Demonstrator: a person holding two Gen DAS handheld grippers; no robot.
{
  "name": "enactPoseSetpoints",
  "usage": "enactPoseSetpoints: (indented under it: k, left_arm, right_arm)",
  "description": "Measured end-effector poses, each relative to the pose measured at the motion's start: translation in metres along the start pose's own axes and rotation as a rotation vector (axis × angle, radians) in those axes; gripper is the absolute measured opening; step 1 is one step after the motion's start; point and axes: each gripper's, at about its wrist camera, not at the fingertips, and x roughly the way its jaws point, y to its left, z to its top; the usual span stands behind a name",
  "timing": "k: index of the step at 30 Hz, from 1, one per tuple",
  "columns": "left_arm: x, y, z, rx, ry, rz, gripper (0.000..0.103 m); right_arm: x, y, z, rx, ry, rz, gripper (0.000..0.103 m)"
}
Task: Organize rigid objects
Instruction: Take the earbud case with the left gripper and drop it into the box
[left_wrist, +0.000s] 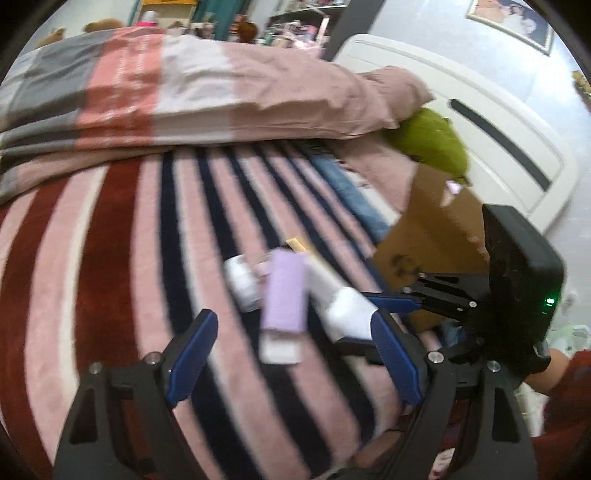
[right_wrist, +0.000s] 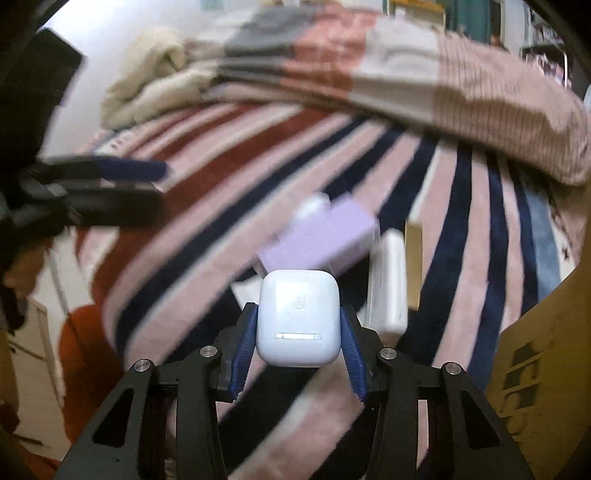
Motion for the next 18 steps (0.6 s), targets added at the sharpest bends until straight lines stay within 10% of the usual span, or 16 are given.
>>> enactPoseSetpoints:
  k: [8,18]
  left_arm:
    - [-0.007,-0.063,0.041,0.073,-0.039,-0.149,0.034]
    - [0.032,-0.149,0.098,0.203,0.001,-0.180,0.033]
  right_arm:
    - [-0.072,0.010,0.023,-0.069,-0.185,0.022,0.039]
    - [-0.128,-0.053,0.016,-0.023,-0.266,-0.079,0.039]
